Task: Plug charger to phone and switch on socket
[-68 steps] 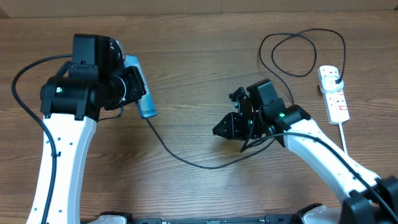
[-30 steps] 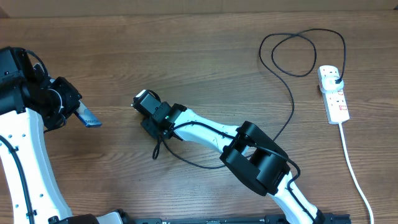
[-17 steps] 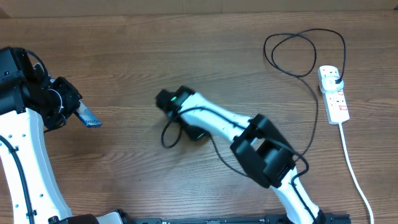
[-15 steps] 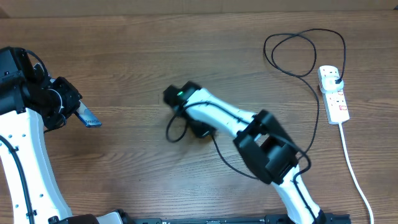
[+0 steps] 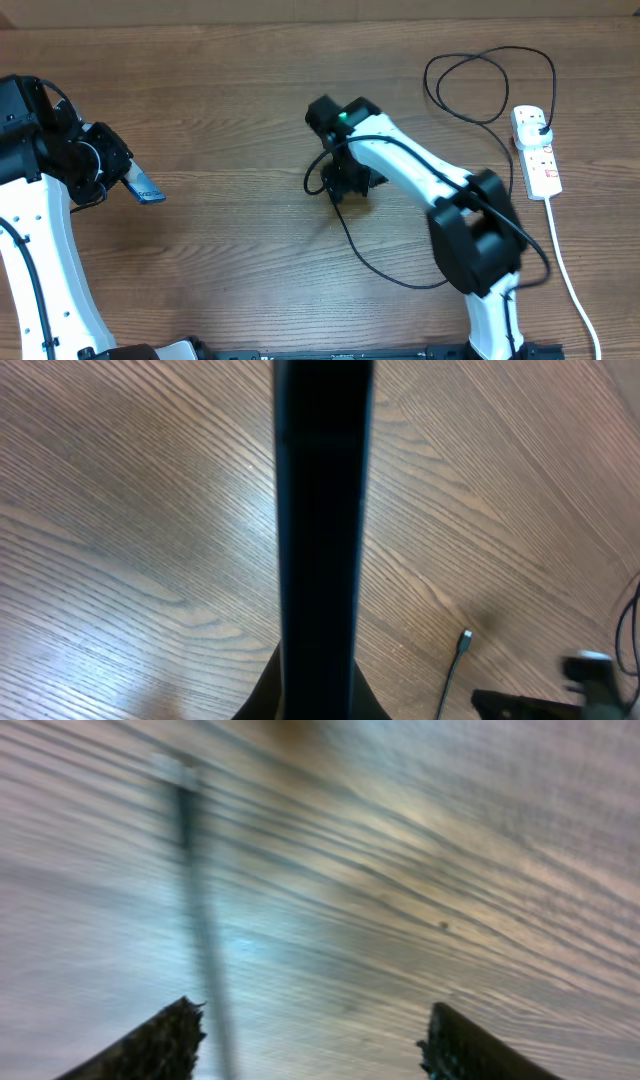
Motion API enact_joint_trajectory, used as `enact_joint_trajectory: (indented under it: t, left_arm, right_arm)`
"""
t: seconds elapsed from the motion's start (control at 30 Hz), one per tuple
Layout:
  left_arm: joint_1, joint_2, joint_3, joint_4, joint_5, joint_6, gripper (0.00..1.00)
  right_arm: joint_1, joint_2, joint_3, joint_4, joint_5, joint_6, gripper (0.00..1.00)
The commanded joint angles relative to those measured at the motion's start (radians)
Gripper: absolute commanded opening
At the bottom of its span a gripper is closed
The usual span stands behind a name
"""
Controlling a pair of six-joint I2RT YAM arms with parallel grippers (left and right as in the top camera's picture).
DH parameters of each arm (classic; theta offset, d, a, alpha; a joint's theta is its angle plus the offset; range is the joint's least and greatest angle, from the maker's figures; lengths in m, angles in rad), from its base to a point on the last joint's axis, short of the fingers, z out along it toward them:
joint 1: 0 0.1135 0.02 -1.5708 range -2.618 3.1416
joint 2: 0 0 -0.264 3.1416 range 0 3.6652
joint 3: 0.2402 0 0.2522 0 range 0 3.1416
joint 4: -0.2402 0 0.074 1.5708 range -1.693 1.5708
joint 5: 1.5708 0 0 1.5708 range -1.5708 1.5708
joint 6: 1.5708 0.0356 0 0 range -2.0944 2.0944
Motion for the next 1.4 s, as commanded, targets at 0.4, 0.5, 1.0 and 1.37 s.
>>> enact_joint_trajectory:
  t: [0.4, 0.5, 1.0, 1.37]
  left_arm:
    - [-0.008, -0.010, 0.012, 0.003, 0.035, 0.035, 0.04]
    - [-0.008, -0.010, 0.012, 0.004, 0.035, 0.038, 0.04]
    - [-0.014, -0.010, 0.011, 0.011, 0.035, 0.038, 0.04]
    - [-0.014, -0.010, 0.012, 0.012, 0.035, 0.038, 0.04]
  right_arm:
    - [0.060, 0.043, -0.016, 0.174, 0.010, 0.012, 0.51]
    - [0.050, 0.048, -0.040, 0.196, 0.009, 0.012, 0.49]
    - [0.016, 0.048, -0.201, 0.354, 0.002, 0.011, 0.16]
    - [0.005, 0.048, -0.201, 0.398, -0.013, 0.007, 0.17]
